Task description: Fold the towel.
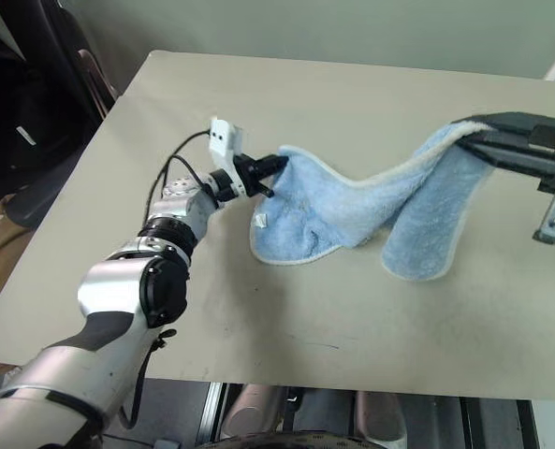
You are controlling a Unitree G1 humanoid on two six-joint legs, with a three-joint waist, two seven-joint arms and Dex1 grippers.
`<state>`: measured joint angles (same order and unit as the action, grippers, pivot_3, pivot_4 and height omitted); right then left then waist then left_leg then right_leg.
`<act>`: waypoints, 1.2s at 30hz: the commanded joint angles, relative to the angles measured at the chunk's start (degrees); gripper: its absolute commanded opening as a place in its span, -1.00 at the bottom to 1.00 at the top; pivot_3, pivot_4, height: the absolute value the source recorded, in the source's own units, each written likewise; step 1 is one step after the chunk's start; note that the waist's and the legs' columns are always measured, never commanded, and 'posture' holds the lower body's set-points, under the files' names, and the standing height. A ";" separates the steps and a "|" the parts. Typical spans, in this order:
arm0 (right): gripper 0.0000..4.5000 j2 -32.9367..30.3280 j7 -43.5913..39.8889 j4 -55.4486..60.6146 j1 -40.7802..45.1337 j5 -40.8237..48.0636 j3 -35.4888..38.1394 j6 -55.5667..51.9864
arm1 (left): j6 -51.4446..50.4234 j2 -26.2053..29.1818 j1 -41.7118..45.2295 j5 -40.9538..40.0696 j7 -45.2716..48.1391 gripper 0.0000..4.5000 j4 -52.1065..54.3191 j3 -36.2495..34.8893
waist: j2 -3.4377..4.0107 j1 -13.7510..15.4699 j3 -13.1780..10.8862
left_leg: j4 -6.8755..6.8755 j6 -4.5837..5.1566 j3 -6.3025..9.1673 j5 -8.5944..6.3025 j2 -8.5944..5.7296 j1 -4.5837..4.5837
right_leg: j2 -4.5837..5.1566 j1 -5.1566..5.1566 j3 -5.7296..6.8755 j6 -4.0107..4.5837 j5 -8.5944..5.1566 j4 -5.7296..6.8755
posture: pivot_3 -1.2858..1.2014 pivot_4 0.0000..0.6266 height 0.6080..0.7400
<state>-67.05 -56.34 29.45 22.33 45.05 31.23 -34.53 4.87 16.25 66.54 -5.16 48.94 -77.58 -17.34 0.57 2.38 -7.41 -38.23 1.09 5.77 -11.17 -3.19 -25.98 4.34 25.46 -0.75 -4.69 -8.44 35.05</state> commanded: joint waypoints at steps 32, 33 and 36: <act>-1.00 14.42 8.15 -21.04 -1.29 -24.00 -14.13 27.31 | 18.60 9.94 -6.02 -12.13 14.17 -0.99 10.23 -6.28 | 0.14 -0.38 -0.08 | -0.05 0.06 -0.48 -0.27 0.12 -0.46 | 0.04 0.68 -0.22 0.67 0.52 -0.02 | 0.03 -0.52 1.00; -1.00 14.33 7.83 -18.87 -3.25 -23.03 -13.27 26.09 | 17.65 9.64 -7.46 -13.29 15.55 -0.99 11.80 -6.46 | 0.13 -0.40 -0.08 | -0.06 0.04 -0.49 -0.26 0.15 -0.45 | 0.01 0.68 -0.21 0.72 0.57 -0.03 | 0.03 -0.52 1.00; -1.00 14.01 5.96 -11.03 -11.05 -19.33 -10.73 21.51 | 12.27 8.34 -15.81 -17.39 19.23 -0.99 22.91 -5.82 | 0.14 -0.48 -0.08 | -0.04 0.04 -0.49 -0.27 0.20 -0.34 | 0.01 0.56 -0.21 0.75 0.71 -0.04 | 0.03 -0.52 1.00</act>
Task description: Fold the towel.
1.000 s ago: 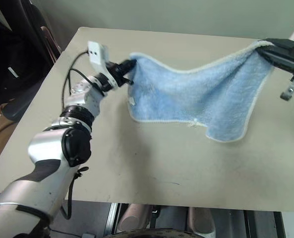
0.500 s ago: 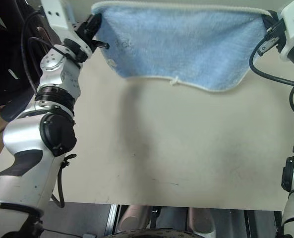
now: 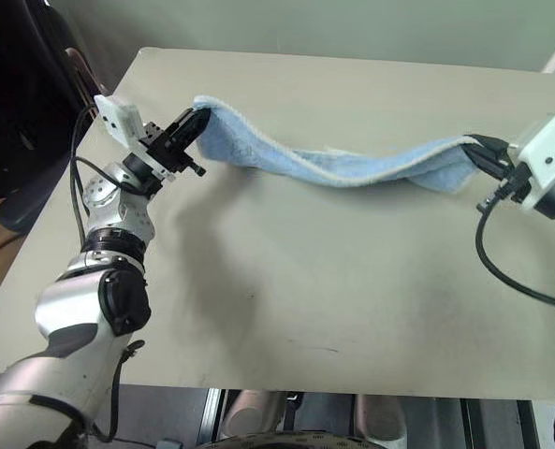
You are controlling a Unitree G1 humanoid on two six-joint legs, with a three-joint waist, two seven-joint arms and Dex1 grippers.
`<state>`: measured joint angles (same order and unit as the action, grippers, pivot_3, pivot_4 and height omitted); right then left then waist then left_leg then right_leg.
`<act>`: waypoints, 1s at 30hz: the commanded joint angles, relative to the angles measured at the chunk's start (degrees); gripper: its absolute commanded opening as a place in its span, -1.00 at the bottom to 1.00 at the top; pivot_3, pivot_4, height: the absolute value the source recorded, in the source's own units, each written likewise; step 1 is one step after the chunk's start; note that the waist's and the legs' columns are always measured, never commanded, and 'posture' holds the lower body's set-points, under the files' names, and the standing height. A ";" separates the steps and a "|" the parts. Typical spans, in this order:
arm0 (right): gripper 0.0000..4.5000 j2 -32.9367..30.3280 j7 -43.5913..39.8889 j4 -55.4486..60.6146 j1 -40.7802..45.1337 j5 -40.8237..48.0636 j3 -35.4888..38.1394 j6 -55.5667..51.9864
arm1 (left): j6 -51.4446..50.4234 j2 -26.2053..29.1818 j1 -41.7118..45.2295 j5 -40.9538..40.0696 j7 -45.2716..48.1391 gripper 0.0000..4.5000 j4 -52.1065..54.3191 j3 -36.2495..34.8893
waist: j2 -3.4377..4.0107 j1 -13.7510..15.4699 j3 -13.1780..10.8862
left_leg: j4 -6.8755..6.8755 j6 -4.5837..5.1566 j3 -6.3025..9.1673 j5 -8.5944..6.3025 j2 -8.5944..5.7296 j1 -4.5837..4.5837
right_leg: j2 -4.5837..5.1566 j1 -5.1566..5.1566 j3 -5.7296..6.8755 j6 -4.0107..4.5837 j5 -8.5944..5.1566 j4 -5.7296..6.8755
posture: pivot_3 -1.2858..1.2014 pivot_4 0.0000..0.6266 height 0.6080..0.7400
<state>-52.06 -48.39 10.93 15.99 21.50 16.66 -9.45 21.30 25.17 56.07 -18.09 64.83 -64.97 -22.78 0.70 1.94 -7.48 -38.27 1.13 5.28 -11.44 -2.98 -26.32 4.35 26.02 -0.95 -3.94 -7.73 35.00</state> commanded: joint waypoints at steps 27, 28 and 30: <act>-1.00 -2.83 -15.06 17.36 -36.08 6.69 15.01 -9.21 | -38.45 24.06 -41.51 -13.87 16.53 -0.99 33.82 2.63 | -0.15 -1.79 0.18 | 0.18 -0.53 0.09 -1.09 0.40 1.27 | -0.67 -1.02 -0.44 0.25 -1.01 -0.07 | 0.03 -0.52 1.00; -1.00 -2.84 -15.64 17.07 -36.83 6.61 15.58 -9.04 | -39.08 25.00 -42.46 -13.90 17.76 -0.99 33.44 2.77 | -0.12 -1.78 0.20 | 0.19 -0.61 0.09 -1.17 0.39 1.25 | -0.77 -1.01 -0.54 0.20 -1.10 -0.05 | 0.03 -0.52 1.00; -1.00 -2.96 -16.63 16.57 -37.91 5.88 16.21 -8.55 | -39.97 26.06 -43.37 -13.88 19.02 -0.99 32.66 2.66 | -0.19 -1.56 0.24 | 0.18 -0.72 0.14 -1.25 0.61 1.21 | -1.06 -0.99 -0.75 0.35 -1.18 -0.07 | 0.03 -0.52 1.00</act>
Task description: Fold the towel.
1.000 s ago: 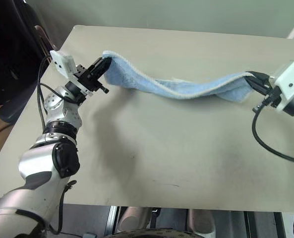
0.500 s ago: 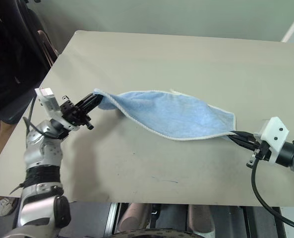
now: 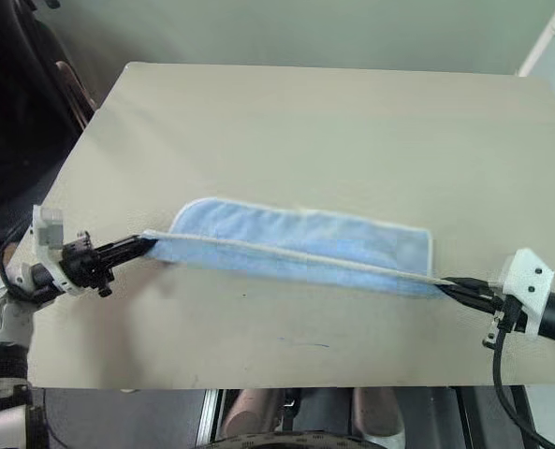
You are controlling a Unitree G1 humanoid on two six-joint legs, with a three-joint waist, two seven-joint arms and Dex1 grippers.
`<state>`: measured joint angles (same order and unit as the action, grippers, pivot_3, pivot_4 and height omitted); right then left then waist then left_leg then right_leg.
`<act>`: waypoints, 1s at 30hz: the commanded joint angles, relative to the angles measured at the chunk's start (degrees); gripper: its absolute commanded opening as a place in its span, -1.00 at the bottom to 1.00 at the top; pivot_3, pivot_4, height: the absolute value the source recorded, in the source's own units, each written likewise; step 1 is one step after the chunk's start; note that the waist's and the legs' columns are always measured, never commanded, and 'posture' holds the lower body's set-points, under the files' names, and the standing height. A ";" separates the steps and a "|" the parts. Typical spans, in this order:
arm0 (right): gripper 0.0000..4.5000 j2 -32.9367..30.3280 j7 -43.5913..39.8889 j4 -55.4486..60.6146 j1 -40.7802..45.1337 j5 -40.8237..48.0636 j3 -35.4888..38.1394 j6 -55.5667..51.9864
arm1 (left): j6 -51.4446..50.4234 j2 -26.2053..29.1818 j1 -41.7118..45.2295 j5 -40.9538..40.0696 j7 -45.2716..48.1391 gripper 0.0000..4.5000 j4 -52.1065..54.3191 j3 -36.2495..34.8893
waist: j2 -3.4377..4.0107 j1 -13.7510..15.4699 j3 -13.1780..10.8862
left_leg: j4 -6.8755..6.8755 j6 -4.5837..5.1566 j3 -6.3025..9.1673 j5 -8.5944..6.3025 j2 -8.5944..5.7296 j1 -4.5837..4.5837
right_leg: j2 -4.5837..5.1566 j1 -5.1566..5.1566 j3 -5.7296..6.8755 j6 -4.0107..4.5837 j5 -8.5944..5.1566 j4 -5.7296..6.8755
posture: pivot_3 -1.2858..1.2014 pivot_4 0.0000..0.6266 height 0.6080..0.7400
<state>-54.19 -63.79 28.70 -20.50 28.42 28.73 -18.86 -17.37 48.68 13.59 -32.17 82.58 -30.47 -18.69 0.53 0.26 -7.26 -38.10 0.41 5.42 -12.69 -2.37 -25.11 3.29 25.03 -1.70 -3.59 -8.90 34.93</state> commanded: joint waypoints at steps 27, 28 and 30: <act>-1.00 1.57 6.43 -14.29 14.91 -9.46 -8.95 7.95 | 11.99 -0.99 23.28 6.70 -2.79 -0.99 -25.71 1.15 | -0.08 0.17 0.03 | 0.06 0.36 0.21 0.22 0.19 0.05 | -0.22 0.13 0.08 0.94 0.11 0.15 | 0.03 -0.52 1.00; -1.00 1.69 6.71 -15.49 16.15 -9.83 -10.04 8.45 | 12.85 -1.42 24.41 7.39 -3.05 -0.99 -27.23 1.52 | -0.08 0.18 0.03 | 0.06 0.36 0.21 0.22 0.19 0.05 | -0.22 0.12 0.09 0.93 0.11 0.15 | 0.03 -0.52 1.00; -1.00 1.91 7.14 -17.32 17.82 -10.49 -11.54 9.29 | 14.19 -2.08 25.97 8.47 -3.23 -0.99 -29.51 1.84 | -0.08 0.20 0.03 | 0.06 0.38 0.21 0.23 0.19 0.03 | -0.22 0.13 0.09 0.92 0.12 0.13 | 0.03 -0.52 1.00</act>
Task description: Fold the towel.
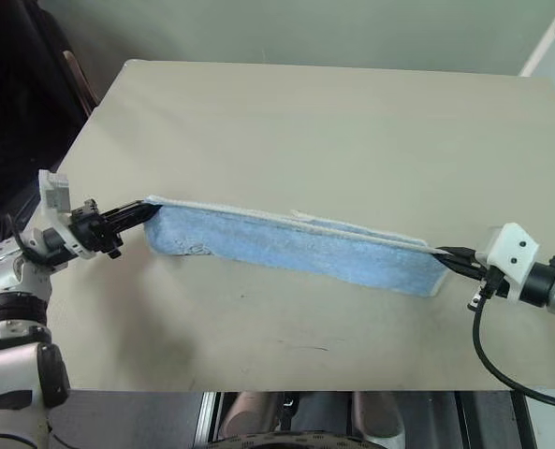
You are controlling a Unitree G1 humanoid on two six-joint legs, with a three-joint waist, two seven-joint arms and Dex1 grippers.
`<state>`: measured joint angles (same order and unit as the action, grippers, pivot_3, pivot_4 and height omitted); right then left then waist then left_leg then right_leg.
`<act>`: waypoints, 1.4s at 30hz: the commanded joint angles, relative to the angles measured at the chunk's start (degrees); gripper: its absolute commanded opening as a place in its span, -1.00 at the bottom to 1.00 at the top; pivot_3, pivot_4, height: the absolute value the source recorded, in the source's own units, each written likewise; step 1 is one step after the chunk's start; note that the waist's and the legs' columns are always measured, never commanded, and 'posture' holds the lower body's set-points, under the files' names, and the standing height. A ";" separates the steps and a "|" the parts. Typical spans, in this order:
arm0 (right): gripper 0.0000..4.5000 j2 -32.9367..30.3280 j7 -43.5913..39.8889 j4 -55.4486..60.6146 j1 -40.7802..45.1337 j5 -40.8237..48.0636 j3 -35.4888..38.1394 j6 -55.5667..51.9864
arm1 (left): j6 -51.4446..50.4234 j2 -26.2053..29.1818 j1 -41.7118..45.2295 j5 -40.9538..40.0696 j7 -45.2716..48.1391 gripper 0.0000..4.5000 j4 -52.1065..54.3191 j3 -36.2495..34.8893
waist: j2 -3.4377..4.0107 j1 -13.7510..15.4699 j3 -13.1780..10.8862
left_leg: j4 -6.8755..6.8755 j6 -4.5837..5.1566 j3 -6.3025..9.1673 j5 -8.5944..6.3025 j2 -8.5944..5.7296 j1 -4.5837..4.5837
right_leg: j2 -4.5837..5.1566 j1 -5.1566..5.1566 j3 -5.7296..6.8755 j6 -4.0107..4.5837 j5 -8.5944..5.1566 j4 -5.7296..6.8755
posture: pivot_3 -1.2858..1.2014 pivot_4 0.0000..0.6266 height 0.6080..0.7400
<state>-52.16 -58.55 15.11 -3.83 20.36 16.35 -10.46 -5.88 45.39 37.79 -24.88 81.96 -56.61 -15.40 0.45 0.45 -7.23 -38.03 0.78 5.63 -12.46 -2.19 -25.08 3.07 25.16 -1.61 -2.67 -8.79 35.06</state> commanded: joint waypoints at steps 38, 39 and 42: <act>1.00 10.45 20.88 9.70 0.99 35.95 14.36 -40.25 | 0.93 -5.90 5.07 -0.29 4.59 0.98 3.15 -3.28 | -0.04 0.69 0.00 | -0.02 -0.29 -0.04 0.25 -0.07 -0.16 | 0.01 0.01 0.01 -0.22 -0.04 -0.09 | 0.03 -0.52 1.00; 1.00 11.18 23.78 10.13 0.51 40.51 15.94 -42.98 | -0.58 -6.56 4.14 -0.85 5.38 0.98 5.83 -2.76 | -0.03 0.72 0.00 | -0.02 -0.31 -0.04 0.23 -0.07 -0.16 | 0.01 0.01 0.00 -0.24 -0.07 -0.08 | 0.03 -0.52 1.00; 1.00 12.01 30.70 10.49 -1.08 51.07 18.57 -48.42 | -4.44 -8.21 1.01 -2.14 6.64 0.98 13.68 -0.94 | -0.04 0.71 0.00 | -0.02 -0.33 -0.07 0.21 -0.08 -0.17 | 0.01 0.02 -0.04 -0.77 -0.42 -0.09 | 0.03 -0.52 1.00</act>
<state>-40.30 -32.20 23.46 -4.12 63.76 31.57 -55.66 -7.95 37.52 40.15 -25.17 86.57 -48.57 -17.22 0.42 1.16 -7.23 -38.05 0.45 5.55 -12.25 -2.27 -25.25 3.10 25.18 -1.66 -3.47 -9.23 34.97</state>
